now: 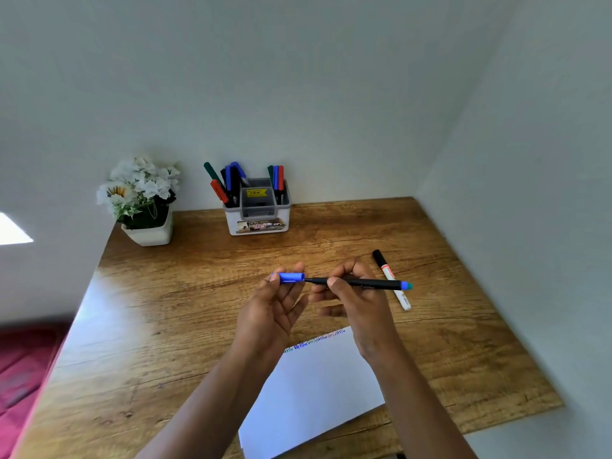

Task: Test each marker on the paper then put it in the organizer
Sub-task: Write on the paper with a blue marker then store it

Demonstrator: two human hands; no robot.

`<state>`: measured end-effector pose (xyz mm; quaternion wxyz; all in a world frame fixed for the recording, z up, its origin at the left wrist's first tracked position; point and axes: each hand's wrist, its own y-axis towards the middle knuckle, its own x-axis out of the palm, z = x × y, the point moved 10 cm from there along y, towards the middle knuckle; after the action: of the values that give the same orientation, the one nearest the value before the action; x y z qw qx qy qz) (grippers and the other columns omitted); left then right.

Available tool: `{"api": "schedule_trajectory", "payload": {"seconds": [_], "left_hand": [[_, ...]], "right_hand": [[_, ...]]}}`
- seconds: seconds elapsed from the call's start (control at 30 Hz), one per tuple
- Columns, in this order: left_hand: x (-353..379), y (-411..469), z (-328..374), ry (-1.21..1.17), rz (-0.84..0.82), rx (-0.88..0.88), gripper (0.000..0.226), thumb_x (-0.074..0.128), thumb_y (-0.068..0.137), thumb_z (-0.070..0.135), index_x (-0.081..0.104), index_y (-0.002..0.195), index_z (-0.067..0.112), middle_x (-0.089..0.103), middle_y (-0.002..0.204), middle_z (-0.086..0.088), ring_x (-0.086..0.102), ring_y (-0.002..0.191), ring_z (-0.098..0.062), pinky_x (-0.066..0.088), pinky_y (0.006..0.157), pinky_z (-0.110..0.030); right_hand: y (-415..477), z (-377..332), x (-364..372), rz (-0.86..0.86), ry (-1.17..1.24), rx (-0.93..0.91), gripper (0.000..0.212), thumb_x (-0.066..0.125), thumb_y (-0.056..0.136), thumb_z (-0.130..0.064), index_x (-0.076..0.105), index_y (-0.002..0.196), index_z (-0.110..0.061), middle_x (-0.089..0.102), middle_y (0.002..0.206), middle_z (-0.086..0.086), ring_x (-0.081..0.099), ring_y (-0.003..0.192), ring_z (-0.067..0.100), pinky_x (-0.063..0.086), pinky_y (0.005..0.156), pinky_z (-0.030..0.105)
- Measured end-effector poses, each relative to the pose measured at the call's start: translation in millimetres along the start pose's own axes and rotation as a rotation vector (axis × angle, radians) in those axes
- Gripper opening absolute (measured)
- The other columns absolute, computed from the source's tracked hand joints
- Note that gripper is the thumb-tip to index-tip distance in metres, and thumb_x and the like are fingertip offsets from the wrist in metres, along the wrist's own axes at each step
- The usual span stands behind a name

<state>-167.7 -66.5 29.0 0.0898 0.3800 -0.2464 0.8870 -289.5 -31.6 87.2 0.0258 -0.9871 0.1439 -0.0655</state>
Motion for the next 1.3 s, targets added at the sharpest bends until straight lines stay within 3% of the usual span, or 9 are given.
{"api": "schedule_trajectory", "payload": {"seconds": [0.17,0.4,0.63,0.77,0.87,1.03,1.1,1.17,1.3], "left_hand": [[0,-2,3,-0.001,-0.013,-0.002,0.018,0.034,0.102,0.016,0.051,0.106,0.011,0.066,0.119,-0.013,0.061,0.112,-0.030,0.044,0.099,-0.045],[9,-6,10,0.019,-0.072,0.037,0.016,0.038,0.101,0.017,0.053,0.102,0.010,0.068,0.114,-0.012,0.070,0.089,-0.020,0.056,0.076,-0.036],[13,-6,20,0.054,-0.075,0.056,0.015,0.040,0.100,0.017,0.053,0.099,0.011,0.072,0.092,-0.009,0.069,0.073,-0.015,0.053,0.074,-0.035],[5,-2,27,0.017,-0.086,0.095,0.018,0.043,0.095,0.018,0.055,0.106,0.010,0.071,0.095,-0.010,0.068,0.070,-0.016,0.055,0.062,-0.029],[2,1,30,0.093,-0.122,0.126,0.033,0.048,0.087,0.022,0.055,0.115,0.007,0.070,0.104,-0.013,0.070,0.077,-0.017,0.056,0.069,-0.028],[-20,7,9,0.783,-0.175,0.121,0.047,0.044,0.096,0.049,0.035,0.139,0.033,0.055,0.134,0.000,0.056,0.117,-0.009,0.043,0.093,-0.026],[-39,11,-10,1.363,-0.235,0.153,0.070,0.042,0.084,0.069,0.021,0.145,0.039,0.028,0.153,0.005,0.028,0.140,-0.014,0.033,0.109,-0.035],[-62,17,-25,1.931,-0.228,0.196,0.099,0.018,0.070,0.086,-0.003,0.151,0.033,-0.009,0.156,0.009,-0.015,0.144,-0.016,-0.005,0.116,-0.042],[-66,24,-24,2.157,-0.166,0.300,0.113,-0.012,0.053,0.093,-0.016,0.148,0.031,-0.029,0.148,0.006,-0.032,0.137,-0.018,-0.020,0.109,-0.044]], "right_hand": [[5,-4,4,-0.038,-0.031,-0.031,0.007,0.057,0.091,-0.008,0.051,0.090,-0.008,0.074,0.080,0.012,0.072,0.073,0.024,0.058,0.056,0.029],[8,-7,19,-0.094,-0.116,-0.141,0.011,0.067,0.085,-0.008,0.057,0.085,-0.006,0.069,0.070,0.001,0.063,0.055,0.017,0.049,0.046,0.024],[10,-9,32,-0.046,-0.101,-0.226,0.020,0.069,0.083,-0.006,0.057,0.075,-0.019,0.067,0.092,0.007,0.056,0.051,0.007,0.041,0.042,0.021],[11,-2,39,-0.271,0.016,-0.021,0.015,0.061,0.088,-0.004,0.064,0.101,-0.010,0.072,0.089,0.006,0.065,0.062,0.016,0.049,0.046,0.024],[3,16,42,-0.435,0.291,0.263,0.025,0.049,0.089,-0.011,0.069,0.104,-0.014,0.072,0.103,0.016,0.070,0.076,0.020,0.056,0.056,0.027],[27,23,23,-0.327,0.136,0.282,0.010,0.060,0.085,-0.007,0.066,0.088,-0.014,0.074,0.092,0.011,0.065,0.068,0.013,0.051,0.057,0.020],[51,12,13,-0.235,0.026,0.217,0.019,0.061,0.084,0.001,0.060,0.094,-0.015,0.075,0.090,0.006,0.066,0.073,0.014,0.052,0.065,0.023],[77,-1,9,-0.155,-0.028,0.168,0.029,0.059,0.085,0.003,0.057,0.107,-0.017,0.075,0.092,0.002,0.069,0.084,0.014,0.052,0.080,0.028],[137,-31,25,-0.074,-0.091,0.006,0.020,0.057,0.089,-0.005,0.060,0.107,-0.015,0.070,0.106,0.001,0.062,0.095,0.004,0.045,0.082,0.025]]}}
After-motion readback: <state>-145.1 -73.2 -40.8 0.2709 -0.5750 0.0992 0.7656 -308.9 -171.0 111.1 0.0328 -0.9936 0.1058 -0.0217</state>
